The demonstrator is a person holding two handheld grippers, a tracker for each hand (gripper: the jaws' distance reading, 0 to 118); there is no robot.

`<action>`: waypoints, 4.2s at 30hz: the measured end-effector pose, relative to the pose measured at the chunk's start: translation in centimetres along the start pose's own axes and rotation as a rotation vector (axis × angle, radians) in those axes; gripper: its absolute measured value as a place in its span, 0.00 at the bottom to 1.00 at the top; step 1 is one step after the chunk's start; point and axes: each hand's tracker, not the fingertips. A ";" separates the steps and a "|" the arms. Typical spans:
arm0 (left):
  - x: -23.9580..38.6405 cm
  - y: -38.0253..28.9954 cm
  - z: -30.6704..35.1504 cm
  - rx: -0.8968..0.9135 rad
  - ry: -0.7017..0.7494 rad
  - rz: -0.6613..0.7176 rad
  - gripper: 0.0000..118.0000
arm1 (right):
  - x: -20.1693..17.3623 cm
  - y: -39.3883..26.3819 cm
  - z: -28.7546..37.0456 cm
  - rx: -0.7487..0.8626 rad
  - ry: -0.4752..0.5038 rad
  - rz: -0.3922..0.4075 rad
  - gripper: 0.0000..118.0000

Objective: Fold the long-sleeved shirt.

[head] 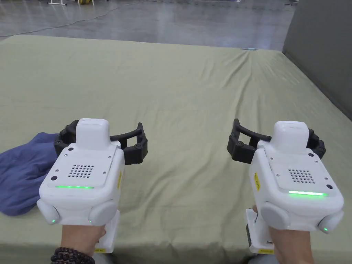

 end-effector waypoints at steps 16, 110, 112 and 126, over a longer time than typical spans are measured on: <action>0.1 0.1 0.1 0.000 0.000 -0.014 1.00 | 0.1 0.1 0.5 0.018 0.016 0.011 1.00; -24.6 -3.5 -11.9 -0.851 0.291 0.127 1.00 | -24.2 -0.3 -3.6 -0.112 0.558 0.052 0.00; -25.0 -6.2 -14.4 -0.918 0.266 0.116 0.99 | -24.4 -0.8 -4.4 -0.128 0.555 0.057 0.00; -20.6 -4.9 -16.5 -0.804 0.166 -0.013 0.06 | -21.5 -2.6 -6.8 -0.207 0.498 0.064 0.00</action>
